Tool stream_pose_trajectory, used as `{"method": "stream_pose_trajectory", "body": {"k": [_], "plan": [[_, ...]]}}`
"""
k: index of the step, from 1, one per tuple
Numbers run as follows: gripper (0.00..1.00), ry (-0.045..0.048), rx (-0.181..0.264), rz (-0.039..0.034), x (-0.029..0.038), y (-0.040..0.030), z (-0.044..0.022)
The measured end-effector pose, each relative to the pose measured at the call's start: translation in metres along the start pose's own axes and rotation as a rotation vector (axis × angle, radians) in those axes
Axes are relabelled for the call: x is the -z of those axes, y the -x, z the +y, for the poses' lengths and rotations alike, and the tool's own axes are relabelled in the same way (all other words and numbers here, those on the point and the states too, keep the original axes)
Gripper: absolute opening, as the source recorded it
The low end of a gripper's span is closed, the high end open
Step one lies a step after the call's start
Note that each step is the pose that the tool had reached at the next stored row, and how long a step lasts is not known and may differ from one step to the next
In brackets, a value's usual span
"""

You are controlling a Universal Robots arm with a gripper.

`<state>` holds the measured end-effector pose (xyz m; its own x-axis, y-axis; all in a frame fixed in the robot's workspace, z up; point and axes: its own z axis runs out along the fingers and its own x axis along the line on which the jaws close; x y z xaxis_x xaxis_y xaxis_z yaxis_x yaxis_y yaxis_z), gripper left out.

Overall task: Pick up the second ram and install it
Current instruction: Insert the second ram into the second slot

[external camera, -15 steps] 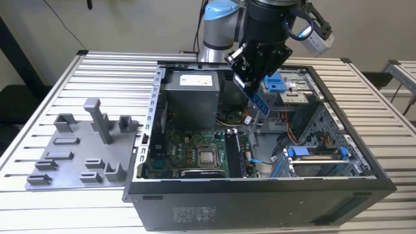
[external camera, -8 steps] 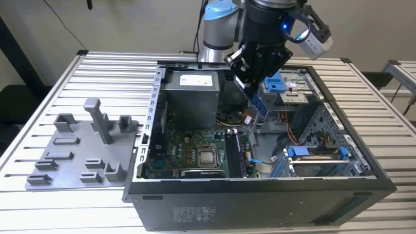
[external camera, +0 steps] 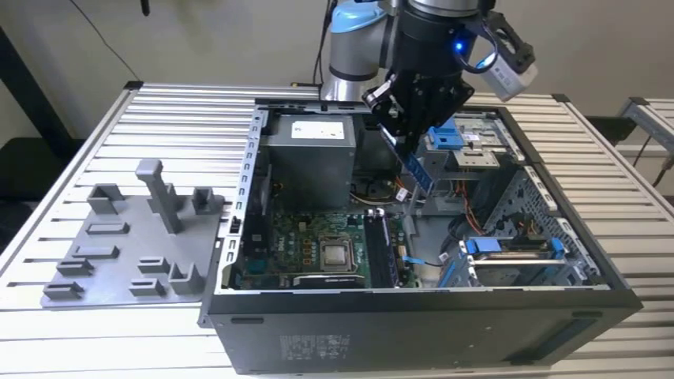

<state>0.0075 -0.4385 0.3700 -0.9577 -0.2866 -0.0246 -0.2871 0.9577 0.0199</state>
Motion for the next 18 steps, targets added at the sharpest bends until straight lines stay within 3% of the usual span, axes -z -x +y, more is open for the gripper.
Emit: {"method": "stream_pose_trajectory", "body": {"k": [18], "plan": [[0.14, -0.0016, -0.067, -0.0014, -0.0046, -0.0001, 0.0003]]}}
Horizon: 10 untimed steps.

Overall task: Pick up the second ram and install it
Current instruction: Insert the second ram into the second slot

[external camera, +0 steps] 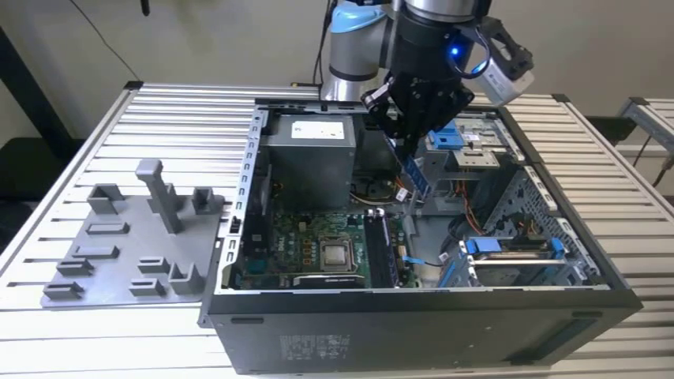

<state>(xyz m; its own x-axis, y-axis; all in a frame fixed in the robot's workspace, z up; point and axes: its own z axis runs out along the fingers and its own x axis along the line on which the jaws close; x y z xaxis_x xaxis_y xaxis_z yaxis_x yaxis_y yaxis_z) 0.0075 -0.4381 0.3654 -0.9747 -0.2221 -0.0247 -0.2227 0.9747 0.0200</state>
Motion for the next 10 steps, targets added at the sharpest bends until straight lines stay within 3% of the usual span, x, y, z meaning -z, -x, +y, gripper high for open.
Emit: {"method": "stream_pose_trajectory", "body": {"k": [10], "plan": [[0.14, -0.0009, -0.029, -0.0004, -0.0018, -0.0001, 0.0001]]}}
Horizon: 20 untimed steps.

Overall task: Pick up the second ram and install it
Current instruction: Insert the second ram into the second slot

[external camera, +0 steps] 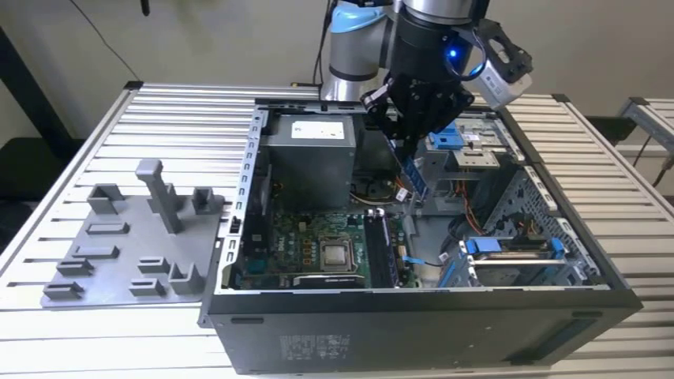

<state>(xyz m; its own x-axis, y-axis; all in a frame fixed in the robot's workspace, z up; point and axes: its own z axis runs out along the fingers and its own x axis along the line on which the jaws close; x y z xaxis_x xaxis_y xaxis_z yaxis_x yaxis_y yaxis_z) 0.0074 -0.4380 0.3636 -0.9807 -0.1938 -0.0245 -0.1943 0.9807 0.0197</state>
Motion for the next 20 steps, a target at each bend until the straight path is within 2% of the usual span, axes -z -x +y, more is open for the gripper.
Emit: {"method": "stream_pose_trajectory", "body": {"k": [3, 5, 14, 20], "plan": [[0.14, 0.0003, -0.002, -0.0002, -0.0005, 0.0, 0.0], [0.14, -0.0002, -0.021, -0.0005, -0.0017, 0.0, 0.0], [0.14, -0.0042, -0.18, -0.0035, -0.0068, -0.0001, -0.0001], [0.14, -0.0064, -0.265, -0.0052, -0.0084, -0.0002, -0.0002]]}}
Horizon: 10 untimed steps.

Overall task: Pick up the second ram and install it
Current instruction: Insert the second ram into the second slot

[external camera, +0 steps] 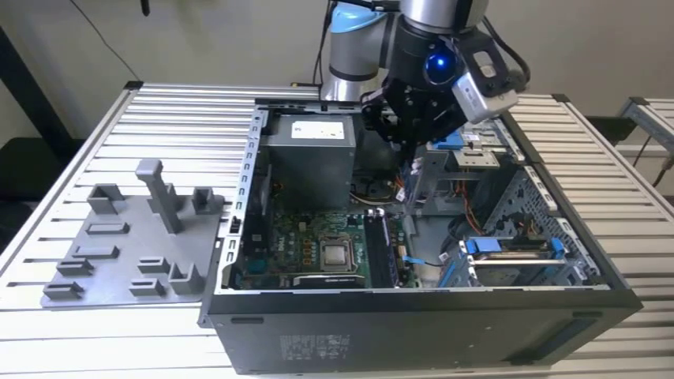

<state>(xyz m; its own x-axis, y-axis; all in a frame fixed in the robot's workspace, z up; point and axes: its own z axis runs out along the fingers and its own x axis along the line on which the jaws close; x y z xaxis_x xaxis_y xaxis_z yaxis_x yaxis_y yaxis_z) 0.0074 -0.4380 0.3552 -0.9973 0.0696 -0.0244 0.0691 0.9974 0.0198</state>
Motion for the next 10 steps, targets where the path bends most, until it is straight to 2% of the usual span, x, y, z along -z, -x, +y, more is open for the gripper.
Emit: {"method": "stream_pose_trajectory", "body": {"k": [6, 10], "plan": [[0.14, -0.0013, -0.053, -0.0011, -0.0007, 0.0, 0.0], [0.14, -0.0014, -0.06, -0.0012, -0.0007, 0.0, 0.0]]}}
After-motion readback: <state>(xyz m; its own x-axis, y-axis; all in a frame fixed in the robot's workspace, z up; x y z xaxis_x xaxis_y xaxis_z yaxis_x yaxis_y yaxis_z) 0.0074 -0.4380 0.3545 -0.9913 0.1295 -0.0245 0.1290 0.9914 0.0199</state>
